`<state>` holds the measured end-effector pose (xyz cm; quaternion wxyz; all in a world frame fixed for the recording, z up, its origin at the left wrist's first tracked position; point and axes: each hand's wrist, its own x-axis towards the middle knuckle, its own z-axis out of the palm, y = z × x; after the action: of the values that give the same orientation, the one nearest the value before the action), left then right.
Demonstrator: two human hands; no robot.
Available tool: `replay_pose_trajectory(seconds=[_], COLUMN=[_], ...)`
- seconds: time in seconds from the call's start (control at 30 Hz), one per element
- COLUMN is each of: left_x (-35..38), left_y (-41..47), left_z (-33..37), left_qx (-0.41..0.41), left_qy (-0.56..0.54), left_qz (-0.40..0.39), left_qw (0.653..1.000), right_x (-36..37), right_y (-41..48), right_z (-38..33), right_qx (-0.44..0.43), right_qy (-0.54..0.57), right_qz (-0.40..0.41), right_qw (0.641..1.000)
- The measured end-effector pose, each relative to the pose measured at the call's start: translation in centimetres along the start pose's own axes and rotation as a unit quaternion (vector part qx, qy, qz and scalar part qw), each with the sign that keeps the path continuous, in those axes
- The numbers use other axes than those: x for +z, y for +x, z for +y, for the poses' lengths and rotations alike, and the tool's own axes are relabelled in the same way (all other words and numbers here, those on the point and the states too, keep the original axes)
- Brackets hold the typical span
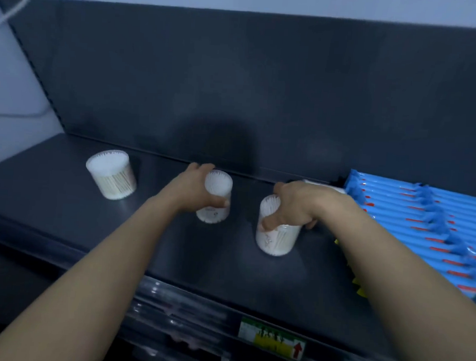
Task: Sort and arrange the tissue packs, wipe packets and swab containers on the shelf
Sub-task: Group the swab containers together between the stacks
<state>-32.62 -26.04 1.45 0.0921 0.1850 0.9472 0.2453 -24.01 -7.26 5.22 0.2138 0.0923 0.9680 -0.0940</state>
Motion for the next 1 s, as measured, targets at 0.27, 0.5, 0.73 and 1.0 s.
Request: replay_pose_trajectory(seconds=[0.27, 0.5, 0.73, 1.0], left_x=[-1.4, -2.4, -1.2, 2.5], left_y=[-1.7, -3.1, -5.9, -9.8], left_z=[0.2, 2.4, 5.8, 15.6], left_qx=[-0.009, 0.093, 0.169, 0.222], left_qy=[-0.108, -0.152, -0.251, -0.363], left_qz=[0.041, 0.000, -0.051, -0.123], left_qw=[0.993, 0.984, 0.952, 0.896], right_x=[-1.6, -2.2, -0.8, 2.2], right_y=[-0.4, -5.8, -13.2, -23.2], right_z=[1.1, 1.9, 3.1, 9.2], right_qx=[-0.041, -0.032, 0.034, 0.132], right_qy=[0.079, 0.124, 0.205, 0.278], right_qz=[0.030, 0.134, 0.251, 0.387], right_qw=[0.996, 0.983, 0.945, 0.869])
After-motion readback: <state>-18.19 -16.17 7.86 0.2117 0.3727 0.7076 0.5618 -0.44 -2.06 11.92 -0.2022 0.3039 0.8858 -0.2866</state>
